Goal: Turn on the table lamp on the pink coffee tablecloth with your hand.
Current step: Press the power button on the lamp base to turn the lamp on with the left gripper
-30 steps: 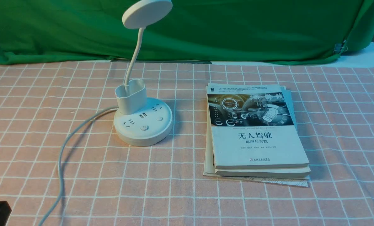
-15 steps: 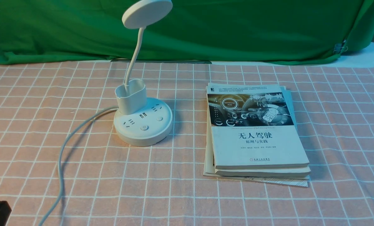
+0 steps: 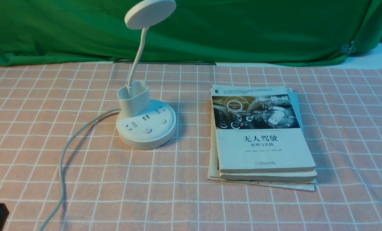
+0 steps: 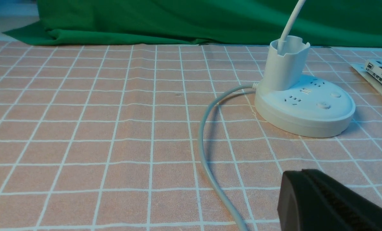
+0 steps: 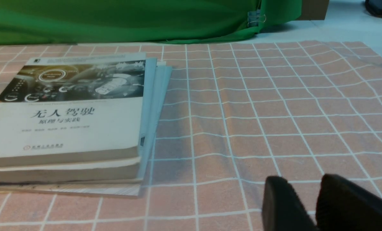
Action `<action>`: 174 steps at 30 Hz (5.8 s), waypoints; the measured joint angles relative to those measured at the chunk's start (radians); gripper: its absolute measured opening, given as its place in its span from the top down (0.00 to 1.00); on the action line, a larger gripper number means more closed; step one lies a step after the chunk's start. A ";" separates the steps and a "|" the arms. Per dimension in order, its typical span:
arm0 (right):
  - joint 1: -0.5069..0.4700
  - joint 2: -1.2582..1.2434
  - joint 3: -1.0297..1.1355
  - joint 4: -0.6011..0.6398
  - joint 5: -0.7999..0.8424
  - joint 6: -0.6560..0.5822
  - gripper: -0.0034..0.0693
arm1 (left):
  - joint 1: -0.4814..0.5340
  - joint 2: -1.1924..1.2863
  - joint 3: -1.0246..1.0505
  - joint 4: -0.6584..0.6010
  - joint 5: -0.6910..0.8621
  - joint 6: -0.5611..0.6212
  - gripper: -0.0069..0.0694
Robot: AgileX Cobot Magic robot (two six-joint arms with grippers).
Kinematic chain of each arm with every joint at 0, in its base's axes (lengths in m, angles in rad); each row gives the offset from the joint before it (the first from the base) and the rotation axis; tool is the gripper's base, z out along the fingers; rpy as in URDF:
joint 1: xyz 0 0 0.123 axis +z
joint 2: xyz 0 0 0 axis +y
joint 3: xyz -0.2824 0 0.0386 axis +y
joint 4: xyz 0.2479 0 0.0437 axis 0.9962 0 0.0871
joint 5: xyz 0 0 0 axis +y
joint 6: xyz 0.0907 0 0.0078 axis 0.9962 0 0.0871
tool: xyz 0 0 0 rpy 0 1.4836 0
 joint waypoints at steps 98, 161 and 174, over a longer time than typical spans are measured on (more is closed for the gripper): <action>0.000 0.000 0.000 0.000 0.000 0.000 0.63 | -0.279 2.066 -1.565 -0.162 0.438 0.148 0.92; 0.000 0.000 0.000 0.000 0.000 0.000 0.63 | -0.310 2.064 -1.517 -0.110 0.327 0.024 0.92; 0.000 0.000 0.000 0.000 0.000 0.000 0.63 | -0.310 2.088 -1.524 -0.110 0.339 0.014 0.92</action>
